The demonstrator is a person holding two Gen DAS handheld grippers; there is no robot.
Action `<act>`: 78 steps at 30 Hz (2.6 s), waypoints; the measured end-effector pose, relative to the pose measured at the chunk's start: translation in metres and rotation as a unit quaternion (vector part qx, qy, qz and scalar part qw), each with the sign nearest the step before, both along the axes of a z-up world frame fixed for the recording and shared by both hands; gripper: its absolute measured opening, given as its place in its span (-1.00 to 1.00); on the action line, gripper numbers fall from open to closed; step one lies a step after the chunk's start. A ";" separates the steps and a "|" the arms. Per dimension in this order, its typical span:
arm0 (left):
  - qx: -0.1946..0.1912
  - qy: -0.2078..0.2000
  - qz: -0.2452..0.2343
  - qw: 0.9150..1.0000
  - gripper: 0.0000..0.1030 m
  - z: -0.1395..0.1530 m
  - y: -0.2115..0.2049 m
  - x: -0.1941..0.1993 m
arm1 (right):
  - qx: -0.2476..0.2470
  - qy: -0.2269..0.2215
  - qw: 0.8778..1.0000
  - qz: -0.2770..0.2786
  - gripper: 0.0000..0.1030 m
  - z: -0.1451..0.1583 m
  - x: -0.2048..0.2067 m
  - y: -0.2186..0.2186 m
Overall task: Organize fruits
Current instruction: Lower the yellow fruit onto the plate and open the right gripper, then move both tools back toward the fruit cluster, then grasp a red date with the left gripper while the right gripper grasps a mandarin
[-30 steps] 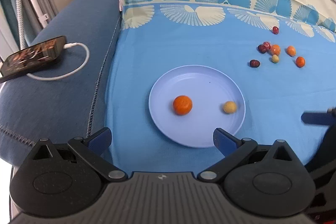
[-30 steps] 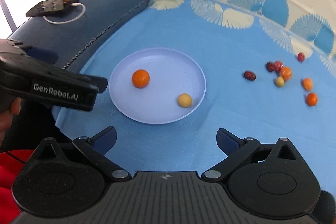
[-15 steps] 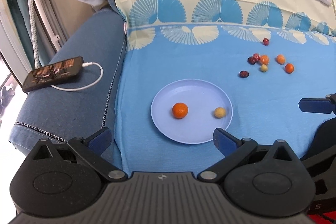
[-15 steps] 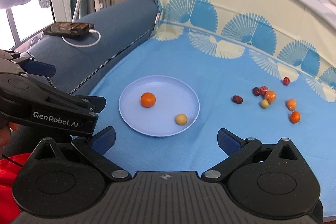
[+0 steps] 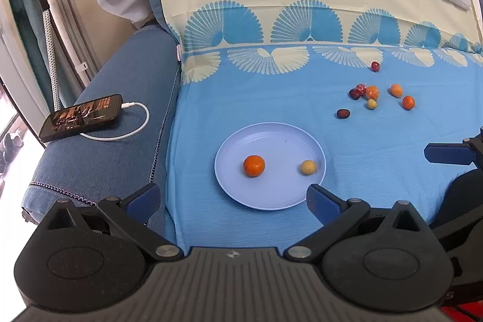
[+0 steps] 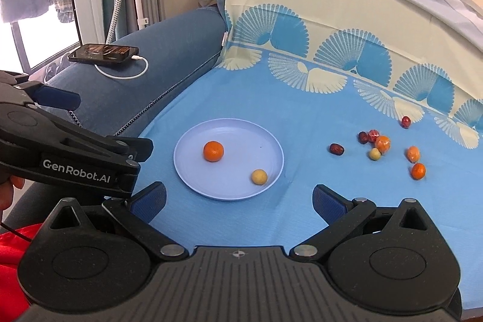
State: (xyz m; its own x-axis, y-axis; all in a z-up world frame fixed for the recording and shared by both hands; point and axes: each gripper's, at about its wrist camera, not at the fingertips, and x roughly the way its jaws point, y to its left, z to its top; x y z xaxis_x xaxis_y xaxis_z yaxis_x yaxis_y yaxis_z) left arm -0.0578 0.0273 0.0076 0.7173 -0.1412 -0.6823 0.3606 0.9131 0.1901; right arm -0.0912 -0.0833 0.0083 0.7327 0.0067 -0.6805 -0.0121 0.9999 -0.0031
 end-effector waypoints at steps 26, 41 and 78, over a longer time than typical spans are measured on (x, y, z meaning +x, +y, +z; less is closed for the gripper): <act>0.011 0.022 0.005 1.000 0.99 -0.016 -0.005 0.015 | 0.026 0.029 0.999 -0.021 0.99 -0.016 0.007 -0.015; 0.027 0.030 -0.010 0.999 0.99 -0.022 -0.049 0.060 | 0.044 0.037 0.991 -0.117 0.99 -0.043 0.025 -0.070; 0.012 0.206 -0.186 0.961 0.83 -0.183 -0.370 0.323 | 0.005 0.006 0.940 -0.342 0.77 -0.212 0.155 -0.344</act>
